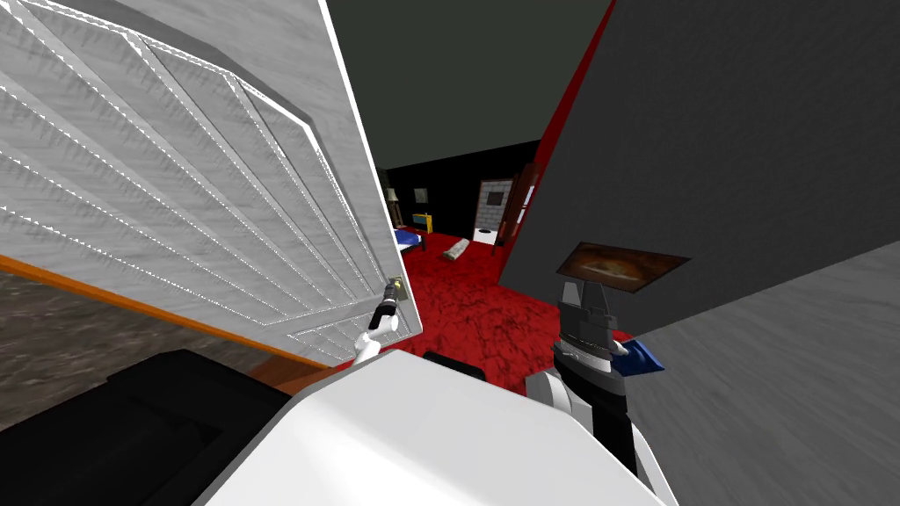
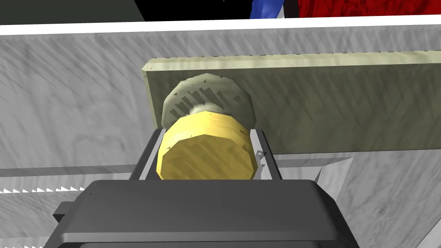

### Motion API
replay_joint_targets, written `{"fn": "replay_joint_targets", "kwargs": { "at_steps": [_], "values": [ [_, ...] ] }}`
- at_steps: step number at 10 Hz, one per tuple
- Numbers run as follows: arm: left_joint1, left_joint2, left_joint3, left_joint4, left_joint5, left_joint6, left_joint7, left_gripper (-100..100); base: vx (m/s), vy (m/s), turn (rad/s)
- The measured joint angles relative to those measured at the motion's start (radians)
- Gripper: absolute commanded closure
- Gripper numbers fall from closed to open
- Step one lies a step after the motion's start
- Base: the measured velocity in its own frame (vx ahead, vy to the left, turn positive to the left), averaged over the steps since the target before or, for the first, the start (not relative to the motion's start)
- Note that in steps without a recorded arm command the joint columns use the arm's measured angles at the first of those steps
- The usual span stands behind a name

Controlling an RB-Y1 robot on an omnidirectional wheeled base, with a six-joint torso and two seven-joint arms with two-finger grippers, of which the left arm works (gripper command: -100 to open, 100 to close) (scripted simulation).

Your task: Push the door open

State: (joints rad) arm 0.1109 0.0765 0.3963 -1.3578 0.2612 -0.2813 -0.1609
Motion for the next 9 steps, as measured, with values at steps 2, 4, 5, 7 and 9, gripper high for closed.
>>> {"fn": "replay_joint_targets", "kwargs": {
  "at_steps": [2, 4, 5, 7, 9],
  "values": [
    [0.018, -0.004, 0.02, -0.015, 0.023, -0.001, -0.019, 100, 0.124, -0.018, -0.008],
    [0.021, -0.008, 0.049, -0.02, 0.048, 0.003, -0.04, 100, 0.162, -0.007, -0.043],
    [0.034, -0.012, 0.064, -0.03, 0.065, 0.004, -0.052, 100, 0.148, 0.007, -0.016],
    [0.042, -0.019, 0.089, -0.032, 0.092, -0.006, -0.073, 100, 0.133, -0.006, -0.03],
    [0.039, -0.015, 0.117, -0.02, 0.117, -0.011, -0.09, 100, 0.174, -0.023, -0.013]
  ]
}}
